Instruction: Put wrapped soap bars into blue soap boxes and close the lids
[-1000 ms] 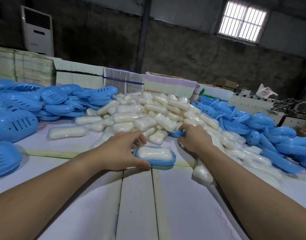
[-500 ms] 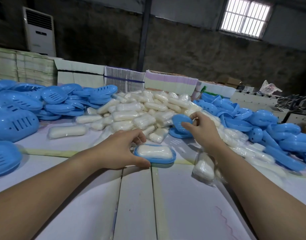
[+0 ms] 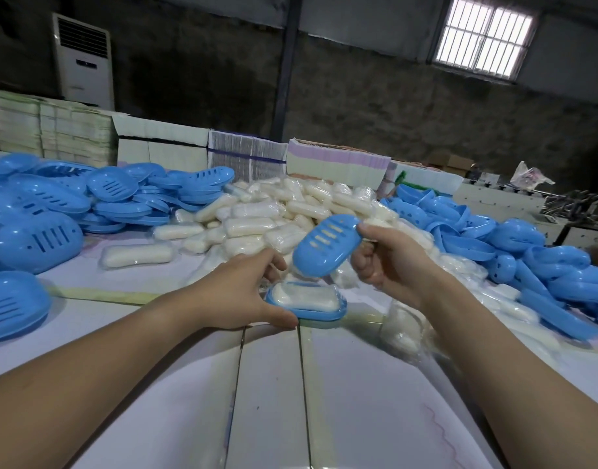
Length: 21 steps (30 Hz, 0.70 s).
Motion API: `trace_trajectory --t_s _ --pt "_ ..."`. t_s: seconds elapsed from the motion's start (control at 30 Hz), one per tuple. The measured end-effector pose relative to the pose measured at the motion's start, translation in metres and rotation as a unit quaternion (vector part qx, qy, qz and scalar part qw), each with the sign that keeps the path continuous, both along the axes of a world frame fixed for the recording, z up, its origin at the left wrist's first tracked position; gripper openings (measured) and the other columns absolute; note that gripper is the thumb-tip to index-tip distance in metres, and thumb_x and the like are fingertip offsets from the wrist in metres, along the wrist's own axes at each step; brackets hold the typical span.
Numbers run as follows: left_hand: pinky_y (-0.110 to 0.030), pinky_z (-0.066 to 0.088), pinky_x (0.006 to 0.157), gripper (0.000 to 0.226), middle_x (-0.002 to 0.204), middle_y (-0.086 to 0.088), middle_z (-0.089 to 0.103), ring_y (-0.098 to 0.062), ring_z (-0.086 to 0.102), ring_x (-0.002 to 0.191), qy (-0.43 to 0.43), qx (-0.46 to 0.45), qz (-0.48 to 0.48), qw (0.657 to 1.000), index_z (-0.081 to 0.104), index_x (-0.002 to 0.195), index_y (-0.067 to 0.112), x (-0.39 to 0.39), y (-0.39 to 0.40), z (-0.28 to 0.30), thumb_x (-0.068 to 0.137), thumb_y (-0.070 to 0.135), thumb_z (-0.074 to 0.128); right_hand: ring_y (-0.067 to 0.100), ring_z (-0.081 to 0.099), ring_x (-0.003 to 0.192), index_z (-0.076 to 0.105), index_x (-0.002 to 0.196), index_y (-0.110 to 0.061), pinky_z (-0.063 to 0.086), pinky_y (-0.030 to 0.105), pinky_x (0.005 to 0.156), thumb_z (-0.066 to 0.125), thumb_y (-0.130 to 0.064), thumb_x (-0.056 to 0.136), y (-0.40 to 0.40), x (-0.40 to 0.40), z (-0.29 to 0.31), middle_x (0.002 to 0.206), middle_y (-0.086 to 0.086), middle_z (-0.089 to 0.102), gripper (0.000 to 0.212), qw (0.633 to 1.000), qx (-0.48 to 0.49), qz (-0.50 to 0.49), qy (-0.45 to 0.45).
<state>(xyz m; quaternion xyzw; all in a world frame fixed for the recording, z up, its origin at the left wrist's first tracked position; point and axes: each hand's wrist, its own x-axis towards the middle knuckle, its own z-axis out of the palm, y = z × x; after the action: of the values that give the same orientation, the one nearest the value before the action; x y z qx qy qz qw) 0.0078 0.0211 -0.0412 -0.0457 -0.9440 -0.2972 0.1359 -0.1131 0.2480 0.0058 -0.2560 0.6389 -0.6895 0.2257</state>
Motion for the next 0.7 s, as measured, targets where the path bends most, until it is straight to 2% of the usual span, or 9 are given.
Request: trace_trajectory --t_s 0.07,0.2,0.37,0.43,0.53,0.63,0.7 --pt "-0.026 0.049 0.093 0.074 0.116 0.015 0.058 -0.005 0.057 0.108 -0.004 -0.003 0.000 1.000 0.047 0.118 0.038 -0.001 -0.001 0.000 0.061 0.055 0.090 0.014 0.041 0.044 0.063 0.056 -0.019 0.025 0.019 0.036 0.059 -0.023 0.091 0.000 0.000 -0.005 0.055 0.008 0.054 0.036 0.993 0.098 -0.008 0.067" --pt "-0.021 0.047 0.088 0.076 0.114 0.016 0.058 -0.004 0.056 0.106 0.001 -0.005 0.000 1.000 0.047 0.121 0.037 -0.001 -0.001 -0.001 0.061 0.055 0.091 0.016 0.037 0.042 0.060 0.059 -0.020 0.027 0.021 0.038 0.063 -0.033 0.088 0.001 -0.004 -0.006 0.054 0.009 0.050 0.032 0.981 0.142 -0.057 0.118" --pt "-0.018 0.048 0.084 0.074 0.113 0.017 0.058 0.000 0.056 0.104 0.007 -0.003 -0.009 1.000 0.048 0.121 0.037 -0.002 0.000 0.000 0.063 0.053 0.090 0.012 0.034 0.038 0.064 0.052 -0.016 0.031 0.017 0.038 0.057 -0.043 0.092 0.002 -0.005 -0.014 0.044 0.006 0.045 0.049 0.933 0.271 -0.117 0.205" --pt "-0.018 0.048 0.083 0.073 0.113 0.019 0.058 0.001 0.056 0.104 0.007 -0.010 -0.013 1.000 0.048 0.120 0.039 -0.002 0.000 0.001 0.063 0.053 0.090 0.011 0.036 0.037 0.065 0.052 -0.016 0.032 0.015 0.038 0.058 -0.042 0.092 0.002 -0.006 -0.013 0.043 0.005 0.048 0.048 0.929 0.263 -0.141 0.217" --pt "-0.017 0.049 0.082 0.067 0.112 0.019 0.060 0.001 0.058 0.102 0.014 -0.008 -0.022 1.000 0.049 0.116 0.041 -0.001 0.000 0.002 0.063 0.053 0.090 0.011 0.038 0.037 0.067 0.057 -0.013 0.034 0.021 0.041 0.062 -0.035 0.088 0.006 -0.014 -0.010 0.045 0.002 0.052 0.038 0.921 0.231 -0.203 0.238" --pt "-0.015 0.048 0.079 0.064 0.111 0.023 0.059 0.004 0.058 0.102 0.013 -0.008 -0.028 0.999 0.050 0.111 0.044 0.000 0.000 0.002 0.062 0.053 0.089 0.005 0.048 0.044 0.066 0.068 -0.004 0.040 0.027 0.053 0.061 -0.028 0.085 0.020 -0.032 -0.005 0.053 0.000 0.056 0.030 0.879 0.206 -0.329 0.279" --pt "-0.012 0.047 0.079 0.064 0.108 0.023 0.061 0.006 0.059 0.100 0.023 -0.004 -0.027 0.999 0.051 0.109 0.044 -0.001 -0.001 0.001 0.060 0.052 0.091 0.010 0.057 0.065 0.064 0.073 -0.008 0.043 0.031 0.061 0.058 -0.026 0.083 0.038 -0.049 -0.001 0.066 0.000 0.062 0.022 0.836 0.201 -0.420 0.289"
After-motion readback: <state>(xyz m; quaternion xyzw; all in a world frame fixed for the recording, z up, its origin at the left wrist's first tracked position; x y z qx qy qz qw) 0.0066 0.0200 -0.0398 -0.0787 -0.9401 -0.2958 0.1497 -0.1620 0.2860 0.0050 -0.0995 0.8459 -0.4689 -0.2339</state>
